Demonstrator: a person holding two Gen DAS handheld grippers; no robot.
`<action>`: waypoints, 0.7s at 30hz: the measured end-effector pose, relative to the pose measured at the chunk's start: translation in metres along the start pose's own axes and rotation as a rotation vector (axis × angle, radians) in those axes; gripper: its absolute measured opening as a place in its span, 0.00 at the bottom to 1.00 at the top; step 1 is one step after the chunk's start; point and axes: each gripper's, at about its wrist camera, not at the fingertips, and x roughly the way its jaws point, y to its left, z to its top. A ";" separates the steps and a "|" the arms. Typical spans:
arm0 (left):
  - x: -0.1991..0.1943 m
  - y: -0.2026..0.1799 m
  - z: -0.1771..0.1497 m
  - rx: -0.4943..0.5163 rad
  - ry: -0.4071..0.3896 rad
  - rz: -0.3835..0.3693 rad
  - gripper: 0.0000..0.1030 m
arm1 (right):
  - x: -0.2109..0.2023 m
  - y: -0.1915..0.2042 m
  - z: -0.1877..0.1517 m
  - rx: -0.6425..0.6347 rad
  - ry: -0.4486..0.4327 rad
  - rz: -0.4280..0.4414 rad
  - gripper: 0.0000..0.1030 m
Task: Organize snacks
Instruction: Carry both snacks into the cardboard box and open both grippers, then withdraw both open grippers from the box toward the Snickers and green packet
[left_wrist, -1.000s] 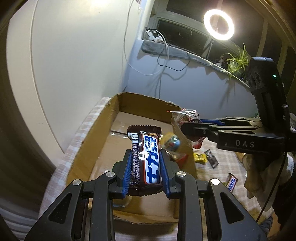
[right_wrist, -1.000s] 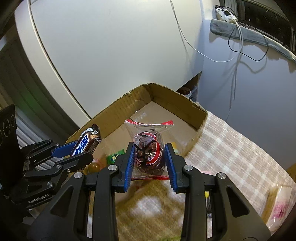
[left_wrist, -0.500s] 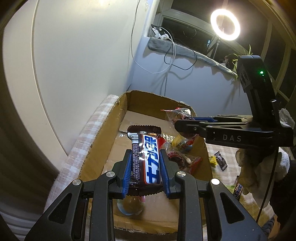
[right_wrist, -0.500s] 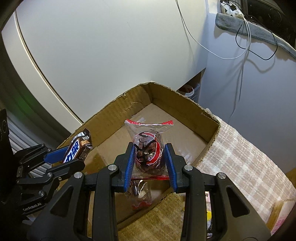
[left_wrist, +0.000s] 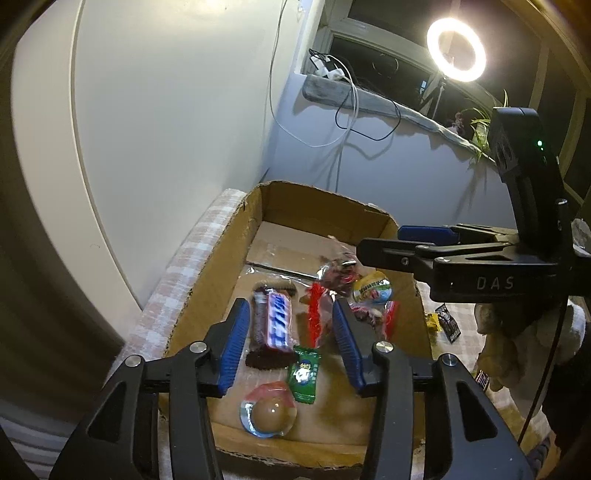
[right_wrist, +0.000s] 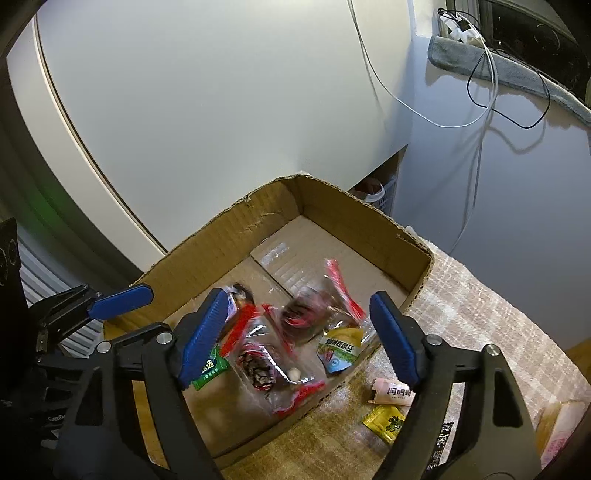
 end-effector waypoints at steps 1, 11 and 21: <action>-0.001 -0.001 0.000 0.003 -0.002 0.001 0.45 | -0.001 0.000 0.000 0.002 -0.003 -0.003 0.80; -0.016 -0.013 -0.003 0.017 -0.017 -0.017 0.45 | -0.036 -0.010 -0.014 0.030 -0.030 -0.015 0.80; -0.031 -0.047 -0.014 0.060 -0.021 -0.091 0.45 | -0.088 -0.037 -0.059 0.078 -0.044 -0.050 0.80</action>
